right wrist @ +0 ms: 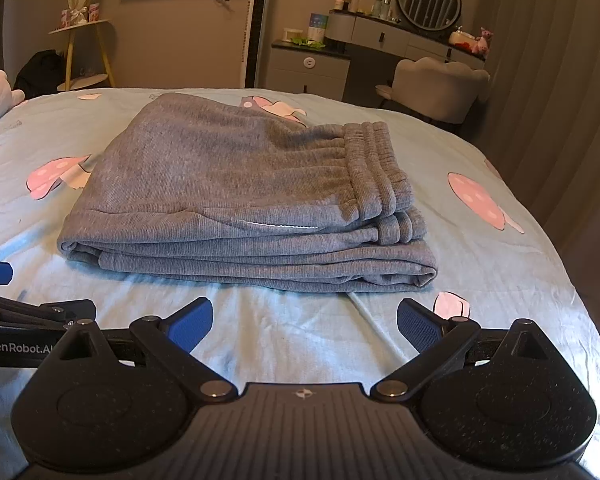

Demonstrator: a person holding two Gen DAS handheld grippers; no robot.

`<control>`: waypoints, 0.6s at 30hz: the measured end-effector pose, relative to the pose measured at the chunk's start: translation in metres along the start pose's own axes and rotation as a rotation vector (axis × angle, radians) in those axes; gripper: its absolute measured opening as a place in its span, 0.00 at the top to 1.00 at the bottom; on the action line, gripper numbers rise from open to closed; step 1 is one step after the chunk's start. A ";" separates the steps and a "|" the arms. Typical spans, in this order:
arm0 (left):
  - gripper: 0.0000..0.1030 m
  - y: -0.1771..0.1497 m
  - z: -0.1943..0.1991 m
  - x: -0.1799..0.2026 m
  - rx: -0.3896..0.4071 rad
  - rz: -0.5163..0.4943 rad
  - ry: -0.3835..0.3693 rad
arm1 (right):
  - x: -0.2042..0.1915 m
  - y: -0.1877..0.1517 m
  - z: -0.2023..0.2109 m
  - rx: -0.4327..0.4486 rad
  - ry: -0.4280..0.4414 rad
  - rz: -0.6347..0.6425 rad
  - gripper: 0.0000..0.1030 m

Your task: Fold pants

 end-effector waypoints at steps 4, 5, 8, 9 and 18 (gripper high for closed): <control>0.01 -0.001 -0.001 0.001 -0.002 -0.007 0.004 | 0.000 0.000 0.000 0.000 0.003 -0.002 0.04; 0.01 -0.001 -0.001 0.001 -0.003 -0.009 0.004 | 0.000 0.000 0.000 0.000 0.003 -0.003 0.04; 0.01 -0.001 -0.001 0.001 -0.003 -0.012 0.006 | 0.000 0.000 0.000 -0.001 0.004 -0.003 0.04; 0.01 -0.002 -0.001 0.001 -0.003 -0.012 0.006 | 0.000 0.000 0.000 0.000 0.003 -0.003 0.04; 0.01 -0.002 -0.001 0.001 -0.003 -0.016 0.004 | 0.001 0.000 0.000 -0.005 0.006 -0.008 0.04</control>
Point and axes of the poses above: each gripper's, at about its wrist camera, not at the fingertips, and z roughly against the way its jaws point, x to its right, y to its top, the point moved 2 cm from there along -z, roughly the way its jaws point, and after that the axes turned 6 degrees about -z, right-handed, at the moved point
